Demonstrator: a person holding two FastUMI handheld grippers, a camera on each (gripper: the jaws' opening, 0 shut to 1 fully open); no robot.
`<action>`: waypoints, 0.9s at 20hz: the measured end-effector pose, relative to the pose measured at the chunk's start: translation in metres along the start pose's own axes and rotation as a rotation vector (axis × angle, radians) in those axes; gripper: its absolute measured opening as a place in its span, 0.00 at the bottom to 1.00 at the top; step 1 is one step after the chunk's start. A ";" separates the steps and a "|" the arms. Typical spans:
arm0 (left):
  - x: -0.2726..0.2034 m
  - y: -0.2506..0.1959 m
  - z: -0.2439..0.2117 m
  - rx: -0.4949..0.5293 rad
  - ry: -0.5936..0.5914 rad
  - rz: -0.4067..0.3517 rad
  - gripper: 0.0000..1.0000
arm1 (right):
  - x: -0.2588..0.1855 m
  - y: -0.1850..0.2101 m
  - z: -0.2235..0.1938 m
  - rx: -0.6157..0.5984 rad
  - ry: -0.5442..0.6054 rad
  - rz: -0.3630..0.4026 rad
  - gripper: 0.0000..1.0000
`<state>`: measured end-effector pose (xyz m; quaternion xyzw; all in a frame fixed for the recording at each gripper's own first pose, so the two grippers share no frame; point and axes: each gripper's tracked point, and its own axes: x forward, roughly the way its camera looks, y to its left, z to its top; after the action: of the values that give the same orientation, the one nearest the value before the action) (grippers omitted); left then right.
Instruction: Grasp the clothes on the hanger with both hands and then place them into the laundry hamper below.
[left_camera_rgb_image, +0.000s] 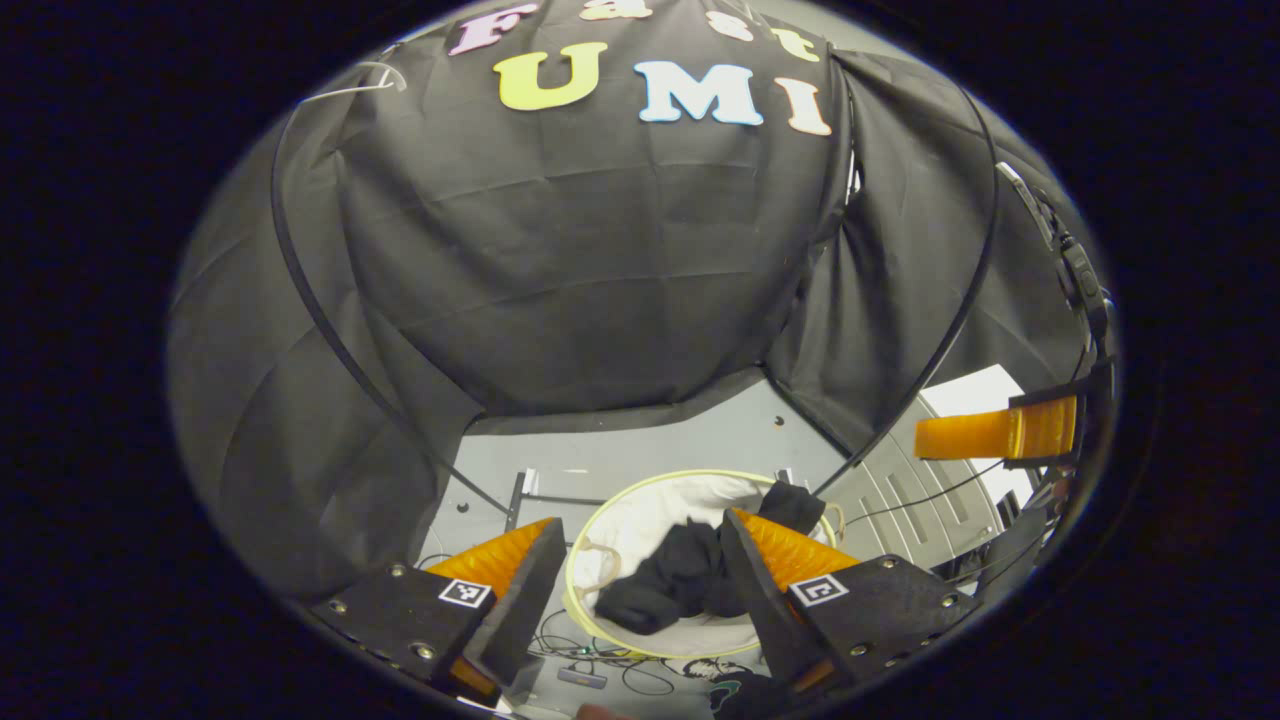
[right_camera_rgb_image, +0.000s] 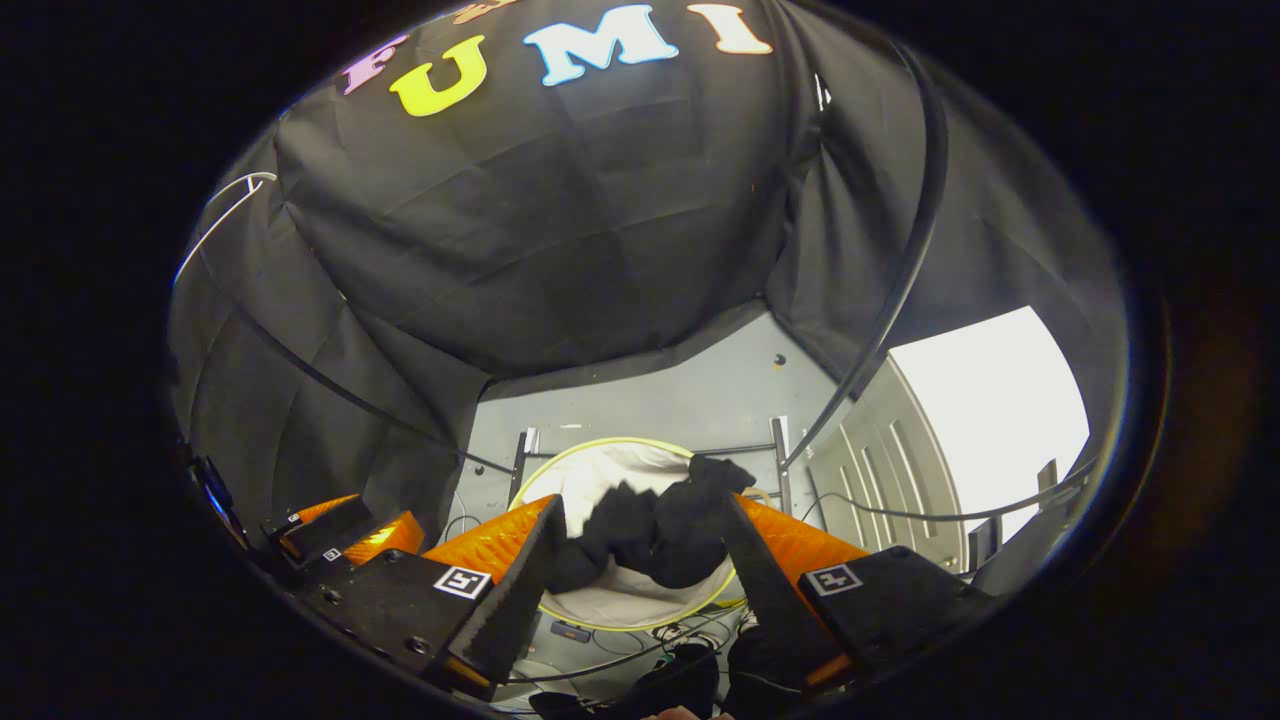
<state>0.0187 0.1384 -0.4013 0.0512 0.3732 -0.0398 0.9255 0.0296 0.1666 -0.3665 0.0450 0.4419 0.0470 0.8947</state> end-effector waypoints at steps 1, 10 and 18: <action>-0.009 0.002 0.006 0.011 -0.018 0.007 0.92 | -0.008 -0.004 0.005 -0.002 -0.022 -0.008 0.98; -0.085 0.003 0.080 -0.053 -0.205 0.034 0.92 | -0.079 -0.070 0.065 0.063 -0.222 -0.116 0.98; -0.158 -0.035 0.151 -0.091 -0.371 0.110 0.92 | -0.136 -0.134 0.106 0.092 -0.412 -0.138 0.98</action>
<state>0.0049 0.0905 -0.1861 0.0214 0.1944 0.0189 0.9805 0.0373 0.0132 -0.2122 0.0638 0.2534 -0.0447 0.9642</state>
